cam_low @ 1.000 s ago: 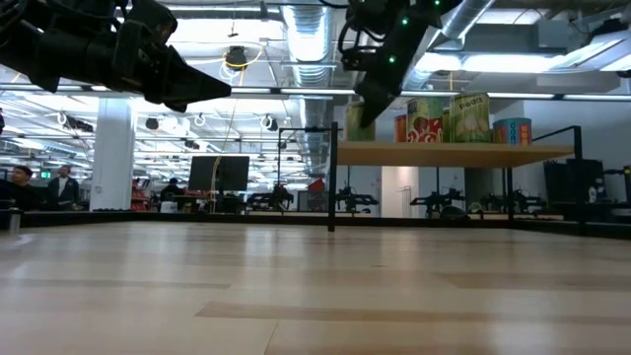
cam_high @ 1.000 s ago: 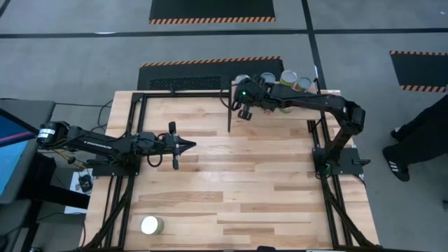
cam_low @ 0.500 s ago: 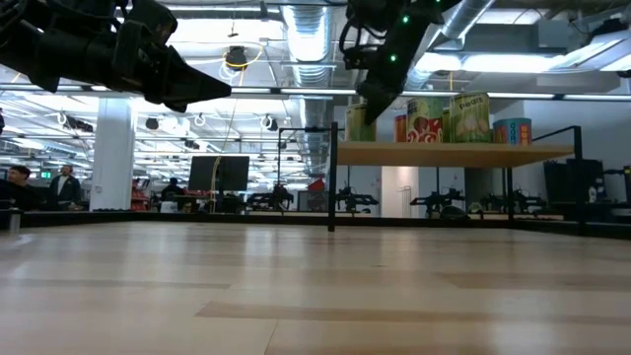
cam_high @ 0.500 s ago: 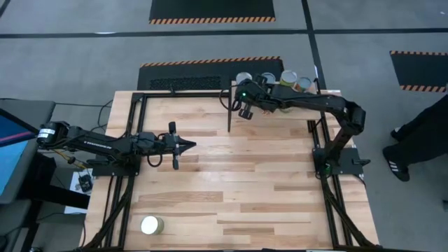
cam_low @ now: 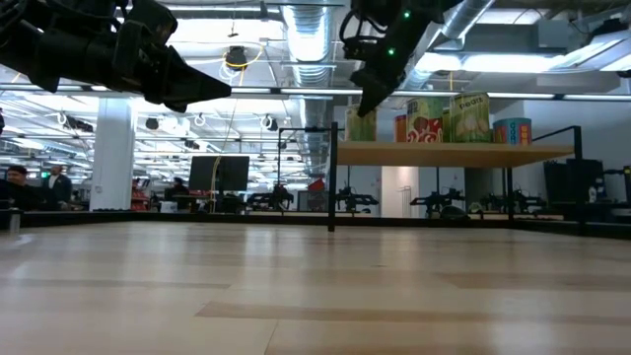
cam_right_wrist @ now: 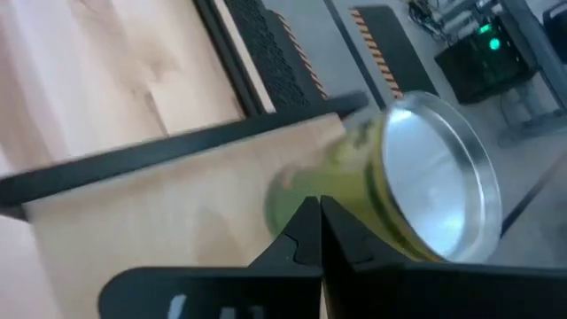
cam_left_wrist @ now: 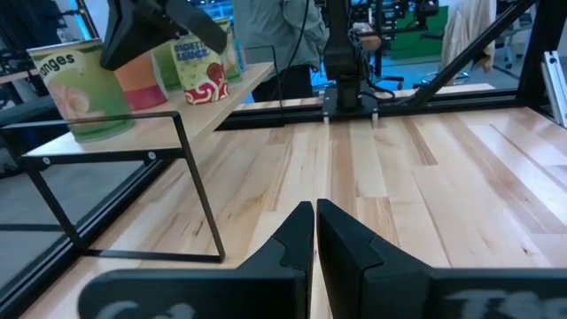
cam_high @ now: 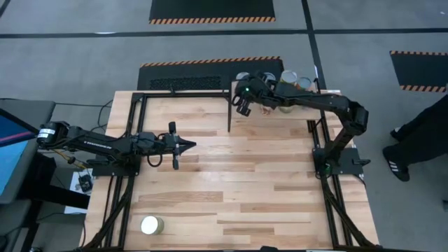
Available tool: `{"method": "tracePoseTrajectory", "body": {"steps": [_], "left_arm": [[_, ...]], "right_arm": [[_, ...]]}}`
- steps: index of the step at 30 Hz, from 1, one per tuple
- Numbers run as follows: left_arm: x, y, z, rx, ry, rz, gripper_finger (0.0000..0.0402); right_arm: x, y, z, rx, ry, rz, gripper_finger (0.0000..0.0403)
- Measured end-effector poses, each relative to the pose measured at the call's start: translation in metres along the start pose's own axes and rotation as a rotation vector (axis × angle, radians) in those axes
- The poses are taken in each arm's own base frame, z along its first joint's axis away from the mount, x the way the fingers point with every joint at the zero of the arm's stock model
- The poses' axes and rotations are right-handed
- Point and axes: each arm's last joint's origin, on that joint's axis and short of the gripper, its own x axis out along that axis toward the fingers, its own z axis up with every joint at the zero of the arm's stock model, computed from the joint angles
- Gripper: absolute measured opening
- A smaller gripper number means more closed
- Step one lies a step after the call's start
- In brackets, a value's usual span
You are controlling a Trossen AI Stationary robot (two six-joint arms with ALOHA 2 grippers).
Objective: Pick and place cans onto a shelf
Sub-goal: Put the top large canned oranges on the shelf, then put the large canned oranges on the shelf and aligned with the large canned oranges
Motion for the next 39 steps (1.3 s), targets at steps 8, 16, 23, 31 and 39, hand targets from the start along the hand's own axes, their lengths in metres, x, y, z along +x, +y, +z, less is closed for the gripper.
{"method": "tracePoseTrajectory", "body": {"steps": [8, 16, 23, 31, 39], "left_arm": [[0.000, 0.000, 0.000, 0.000, 0.000, 0.000, 0.0009], [0.000, 0.000, 0.000, -0.001, 0.001, 0.000, 0.0009], [0.000, -0.001, -0.001, -0.030, 0.013, -0.031, 0.0009], [0.000, -0.005, -0.002, -0.071, 0.023, -0.158, 0.0009], [0.007, -0.018, 0.027, -0.051, 0.222, -0.249, 0.0009]], "right_arm": [[0.000, -0.001, -0.004, 0.003, 0.047, -0.059, 0.0008], [-0.019, 0.004, -0.003, -0.019, 0.031, -0.046, 0.0008], [-0.060, 0.013, -0.015, 0.012, -0.242, 0.144, 0.0004], [-0.088, 0.066, -0.064, 0.038, -0.676, 0.354, 0.0004], [-0.129, 0.129, -0.108, -0.033, -0.894, 0.524, 0.0004]]}}
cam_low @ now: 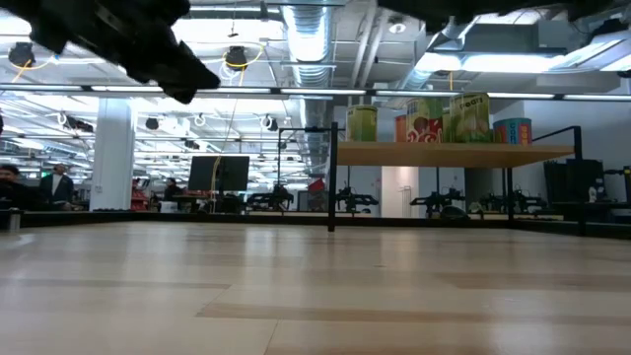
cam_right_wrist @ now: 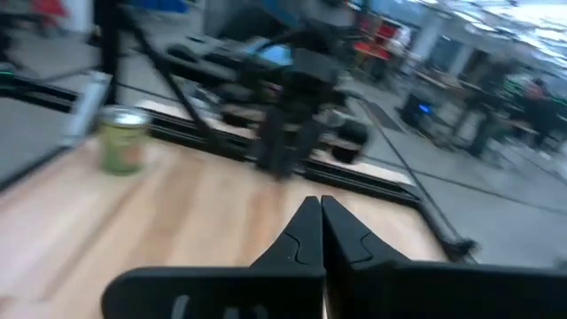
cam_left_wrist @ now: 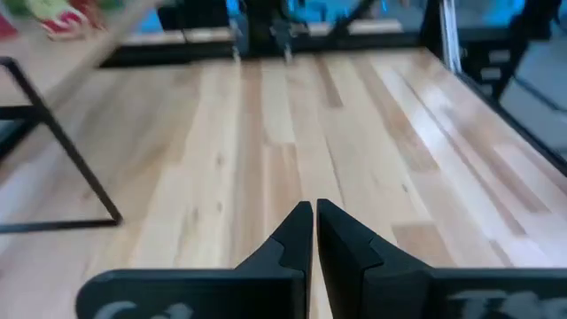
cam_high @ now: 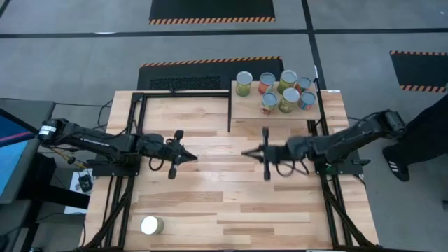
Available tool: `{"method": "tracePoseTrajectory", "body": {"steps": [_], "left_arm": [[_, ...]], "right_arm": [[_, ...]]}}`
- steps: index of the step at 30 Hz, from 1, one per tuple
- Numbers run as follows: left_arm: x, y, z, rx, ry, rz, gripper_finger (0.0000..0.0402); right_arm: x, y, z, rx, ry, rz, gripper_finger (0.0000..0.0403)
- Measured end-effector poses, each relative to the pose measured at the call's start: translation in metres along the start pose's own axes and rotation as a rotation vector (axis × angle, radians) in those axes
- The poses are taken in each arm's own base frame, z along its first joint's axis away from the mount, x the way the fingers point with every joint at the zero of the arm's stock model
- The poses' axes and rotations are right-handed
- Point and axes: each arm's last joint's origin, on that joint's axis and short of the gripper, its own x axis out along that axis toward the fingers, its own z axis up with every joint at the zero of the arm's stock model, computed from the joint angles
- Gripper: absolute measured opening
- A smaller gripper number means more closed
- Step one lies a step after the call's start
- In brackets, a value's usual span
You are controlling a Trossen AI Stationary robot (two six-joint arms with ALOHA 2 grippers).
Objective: Pick and place cans onto a shelf
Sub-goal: Put the large canned oranges on the shelf and aligned with the large canned oranges
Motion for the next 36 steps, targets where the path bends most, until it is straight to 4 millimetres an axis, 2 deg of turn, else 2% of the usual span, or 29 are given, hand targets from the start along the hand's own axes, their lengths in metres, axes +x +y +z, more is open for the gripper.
{"method": "tracePoseTrajectory", "body": {"steps": [7, 12, 16, 21, 27, 31, 36], "left_arm": [[-0.014, -0.035, 0.027, -0.027, 0.282, -0.063, 0.0009], [-0.030, -0.066, 0.041, -0.081, 0.483, -0.078, 0.0021], [-0.036, -0.093, 0.043, -0.124, 0.638, -0.092, 0.0049], [-0.040, -0.126, 0.033, -0.114, 0.834, -0.073, 0.0082], [-0.040, -0.162, 0.019, -0.131, 1.032, -0.169, 0.0104], [-0.038, -0.175, 0.020, -0.136, 1.060, -0.181, 0.0105], [-0.037, -0.178, 0.023, -0.144, 1.045, -0.169, 0.0105]], "right_arm": [[-0.008, 0.057, -0.022, -0.014, 0.001, 0.054, 0.0007], [-0.007, 0.078, -0.032, -0.041, 0.036, 0.079, 0.0005], [-0.003, 0.082, -0.036, -0.019, 0.033, 0.077, 0.0011], [-0.001, 0.084, -0.039, -0.020, 0.038, 0.078, 0.0009], [-0.001, 0.083, -0.037, -0.017, 0.033, 0.076, 0.0009], [-0.001, 0.083, -0.037, -0.016, 0.031, 0.076, 0.0011], [-0.001, 0.083, -0.037, -0.016, 0.033, 0.076, 0.0009]]}}
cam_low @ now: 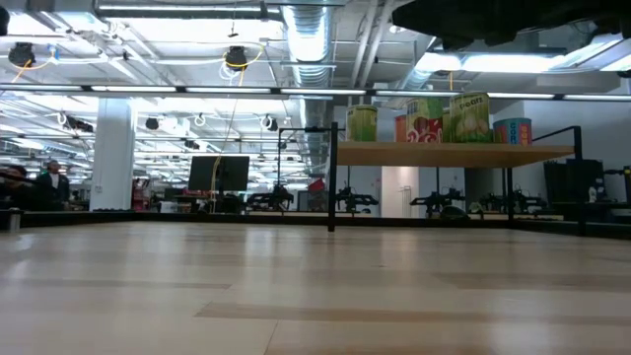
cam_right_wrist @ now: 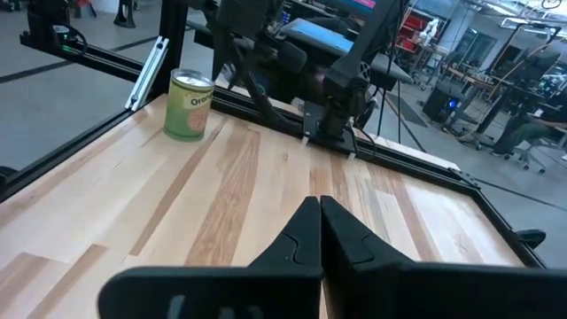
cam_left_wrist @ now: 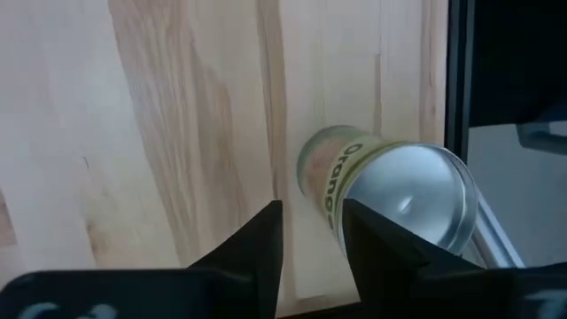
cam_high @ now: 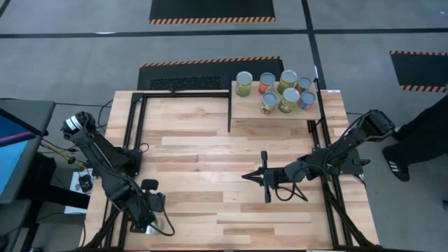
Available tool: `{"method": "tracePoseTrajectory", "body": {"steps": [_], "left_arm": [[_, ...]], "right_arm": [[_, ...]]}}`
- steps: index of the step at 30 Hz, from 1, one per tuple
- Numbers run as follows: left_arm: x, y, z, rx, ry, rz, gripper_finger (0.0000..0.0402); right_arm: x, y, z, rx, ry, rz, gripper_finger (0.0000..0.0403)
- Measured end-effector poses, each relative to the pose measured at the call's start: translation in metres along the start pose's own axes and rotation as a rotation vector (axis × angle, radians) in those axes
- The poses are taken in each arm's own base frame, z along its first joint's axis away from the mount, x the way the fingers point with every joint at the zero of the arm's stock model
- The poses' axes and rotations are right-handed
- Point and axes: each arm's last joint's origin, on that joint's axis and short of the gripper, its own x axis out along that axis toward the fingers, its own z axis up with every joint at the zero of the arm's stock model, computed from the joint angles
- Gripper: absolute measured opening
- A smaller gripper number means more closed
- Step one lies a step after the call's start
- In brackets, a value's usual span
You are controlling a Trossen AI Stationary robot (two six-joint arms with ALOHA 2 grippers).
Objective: Pick and place cans onto a shelf
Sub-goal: Put the large canned oranges on the shelf and aligned with the large canned oranges
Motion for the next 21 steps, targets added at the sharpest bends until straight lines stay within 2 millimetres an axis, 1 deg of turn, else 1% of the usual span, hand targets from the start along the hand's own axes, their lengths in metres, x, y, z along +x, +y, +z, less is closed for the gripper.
{"method": "tracePoseTrajectory", "body": {"steps": [12, 21], "left_arm": [[0.0000, -0.0017, 0.0022, -0.031, -0.029, -0.013, 0.0105], [0.0000, -0.0044, 0.0005, -0.045, -0.018, -0.034, 0.0105]], "right_arm": [[0.0000, 0.0001, -0.0005, -0.001, 0.005, 0.001, 0.0009], [0.0000, 0.0001, -0.0005, -0.001, 0.005, 0.002, 0.0011]]}}
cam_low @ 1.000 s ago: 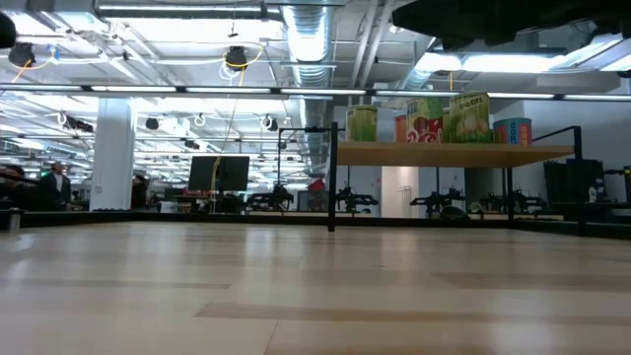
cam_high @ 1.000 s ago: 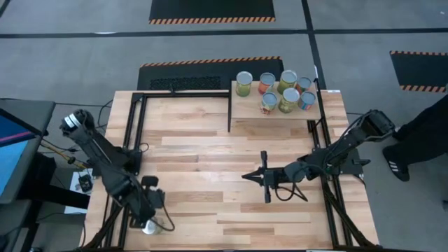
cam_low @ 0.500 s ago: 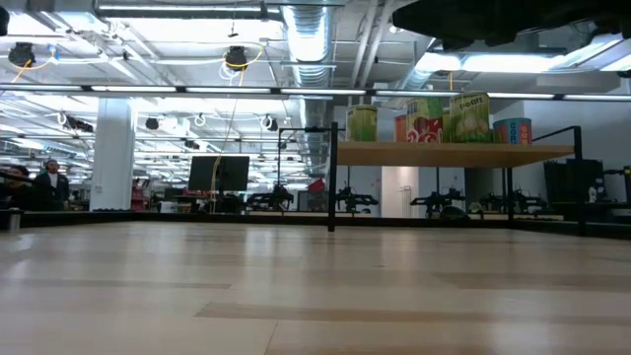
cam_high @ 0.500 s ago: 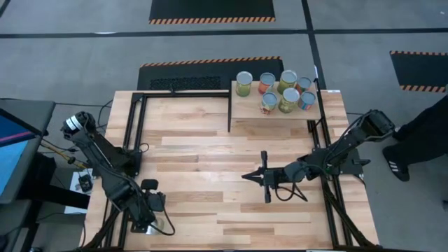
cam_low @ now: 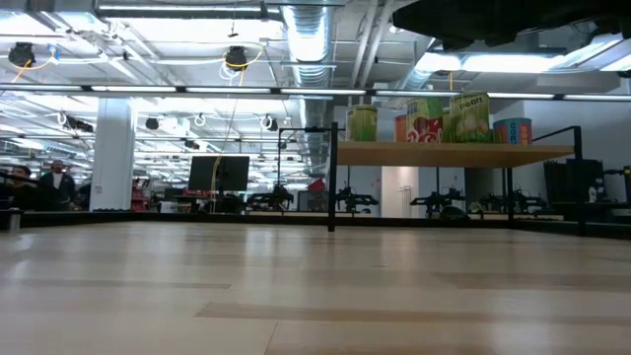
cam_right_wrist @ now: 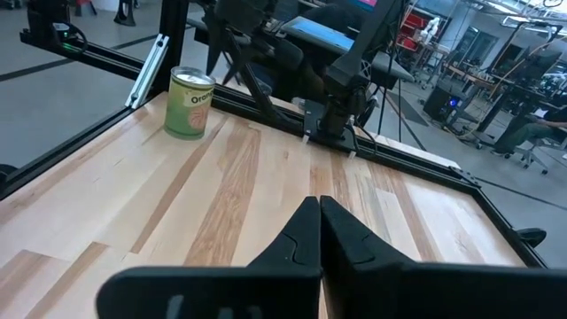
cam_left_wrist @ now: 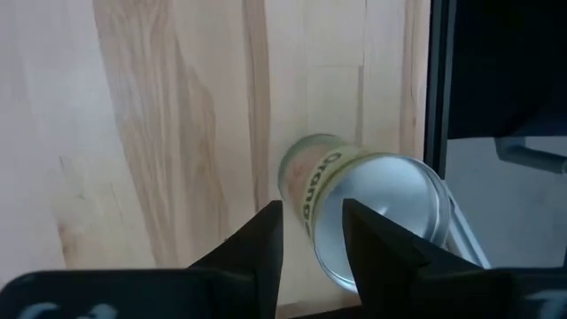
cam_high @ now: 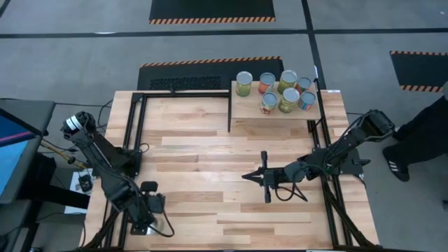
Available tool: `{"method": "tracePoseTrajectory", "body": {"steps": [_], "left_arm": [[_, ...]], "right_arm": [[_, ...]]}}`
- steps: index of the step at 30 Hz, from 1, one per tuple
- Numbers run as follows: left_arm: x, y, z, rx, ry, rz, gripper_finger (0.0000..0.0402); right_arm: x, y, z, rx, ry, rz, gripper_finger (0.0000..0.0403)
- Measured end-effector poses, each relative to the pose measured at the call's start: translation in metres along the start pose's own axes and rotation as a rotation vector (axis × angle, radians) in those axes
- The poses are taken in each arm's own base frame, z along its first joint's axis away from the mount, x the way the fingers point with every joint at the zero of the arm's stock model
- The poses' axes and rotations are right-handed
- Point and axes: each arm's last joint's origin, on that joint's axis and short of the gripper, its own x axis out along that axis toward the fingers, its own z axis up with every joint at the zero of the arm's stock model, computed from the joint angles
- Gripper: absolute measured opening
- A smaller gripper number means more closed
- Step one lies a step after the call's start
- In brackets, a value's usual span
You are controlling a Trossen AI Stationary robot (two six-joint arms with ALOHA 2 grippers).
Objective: Pick and place cans onto a shelf
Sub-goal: Put the large canned oranges on the shelf and aligned with the large canned oranges
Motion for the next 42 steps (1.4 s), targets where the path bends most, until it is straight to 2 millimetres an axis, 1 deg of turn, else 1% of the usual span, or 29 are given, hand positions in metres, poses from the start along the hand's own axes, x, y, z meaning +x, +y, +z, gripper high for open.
{"method": "tracePoseTrajectory", "body": {"steps": [3, 10, 14, 17, 21, 22, 26, 29, 31, 33, 36, 39, 42], "left_arm": [[0.003, -0.002, -0.001, 0.003, 0.011, 0.006, 0.0105], [0.020, -0.006, 0.001, 0.020, 0.072, 0.024, 0.0105], [0.021, -0.007, 0.001, 0.023, 0.078, 0.020, 0.0100], [0.021, -0.007, 0.001, 0.061, 0.076, 0.014, 0.0074], [0.020, -0.004, 0.004, 0.107, 0.083, 0.010, 0.0015], [0.020, -0.003, 0.006, 0.114, 0.084, 0.007, 0.0009], [0.016, 0.007, 0.015, 0.160, 0.061, 0.014, 0.0003], [0.002, 0.021, 0.027, 0.173, 0.003, 0.004, 0.0001], [-0.011, 0.035, 0.036, 0.148, -0.058, -0.003, 0.0000], [-0.026, 0.054, 0.045, 0.089, -0.127, 0.001, 0.0000], [-0.049, 0.086, 0.058, -0.050, -0.245, 0.016, 0.0000], [-0.077, 0.114, 0.073, -0.174, -0.361, 0.027, 0.0000], [-0.114, 0.141, 0.090, -0.244, -0.492, 0.036, 0.0000]], "right_arm": [[0.000, 0.000, 0.000, 0.000, 0.000, 0.000, 0.0011], [0.000, 0.000, 0.000, -0.001, 0.000, 0.000, 0.0011], [0.000, 0.000, 0.000, -0.001, 0.000, 0.000, 0.0010], [0.000, 0.000, 0.000, -0.001, 0.000, 0.000, 0.0011], [0.000, 0.000, 0.000, -0.001, 0.000, 0.000, 0.0011], [0.000, 0.000, 0.000, -0.001, 0.000, 0.000, 0.0011], [0.000, 0.000, 0.000, -0.002, 0.000, 0.001, 0.0011], [-0.001, 0.003, 0.001, -0.005, -0.003, 0.011, 0.0011], [-0.004, 0.005, 0.003, -0.015, -0.006, 0.022, 0.0011], [-0.009, 0.006, 0.007, -0.018, -0.009, 0.014, 0.0011], [-0.019, 0.009, 0.009, -0.038, 0.032, -0.031, 0.0010], [-0.029, 0.008, 0.016, -0.038, 0.034, -0.076, 0.0010], [-0.036, 0.009, 0.020, -0.037, 0.039, -0.091, 0.0010]]}}
